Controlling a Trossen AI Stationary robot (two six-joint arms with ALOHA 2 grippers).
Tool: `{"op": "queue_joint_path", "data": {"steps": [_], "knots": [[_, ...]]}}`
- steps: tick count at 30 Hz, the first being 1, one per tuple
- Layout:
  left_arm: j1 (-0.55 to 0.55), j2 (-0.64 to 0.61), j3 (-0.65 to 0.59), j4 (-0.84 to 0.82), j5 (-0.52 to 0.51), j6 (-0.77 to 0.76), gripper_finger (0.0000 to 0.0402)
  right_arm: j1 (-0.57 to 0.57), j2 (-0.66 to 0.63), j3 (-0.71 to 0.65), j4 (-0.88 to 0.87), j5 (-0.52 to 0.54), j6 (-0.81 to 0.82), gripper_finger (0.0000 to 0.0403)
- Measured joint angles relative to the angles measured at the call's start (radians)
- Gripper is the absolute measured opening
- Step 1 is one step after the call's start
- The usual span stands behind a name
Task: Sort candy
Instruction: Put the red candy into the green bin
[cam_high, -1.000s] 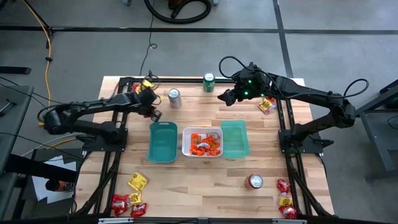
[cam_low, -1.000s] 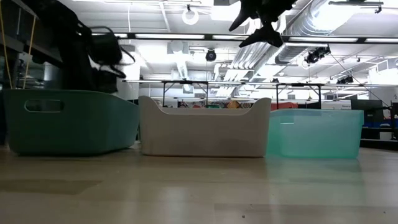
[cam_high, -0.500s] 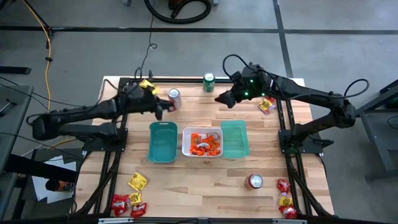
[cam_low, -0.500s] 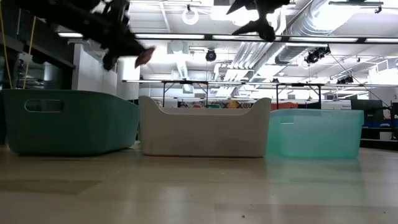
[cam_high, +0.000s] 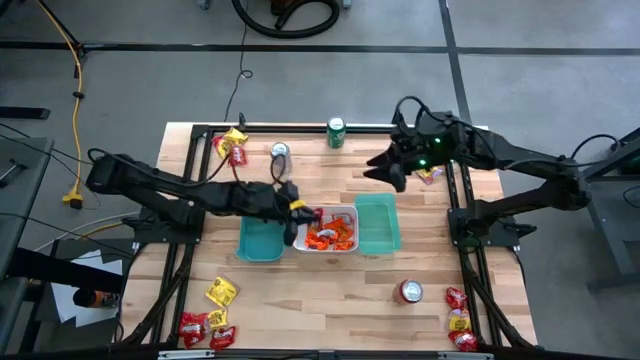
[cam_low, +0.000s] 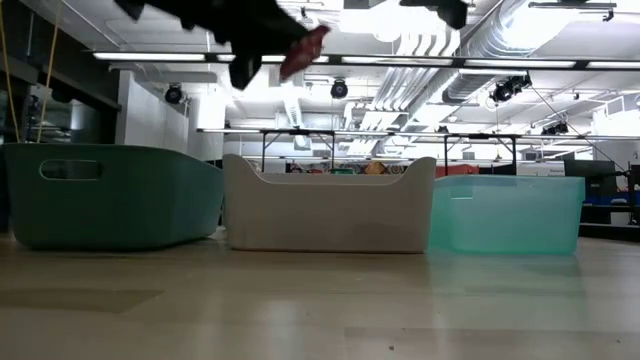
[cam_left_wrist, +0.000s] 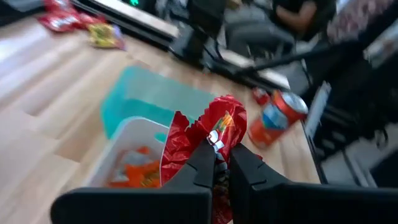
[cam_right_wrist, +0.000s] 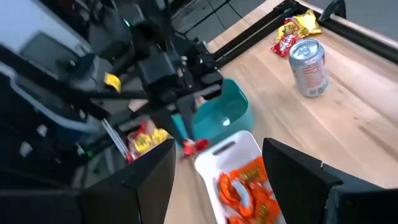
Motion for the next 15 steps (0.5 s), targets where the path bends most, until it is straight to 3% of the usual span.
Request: {"op": "queue_joint_path", "data": {"steps": [9,15], "knots": [[-0.112,-0.05,0.28,-0.808,-0.124,-0.079,0.0001,0.111,-0.041,0.0,-0.112,0.106,-0.134,0.0236],[-0.165,-0.046,0.261,-1.046,-0.126,-0.18,0.0006,0.17,-0.033,0.0,-0.123,0.108,-0.154,0.0236]]}}
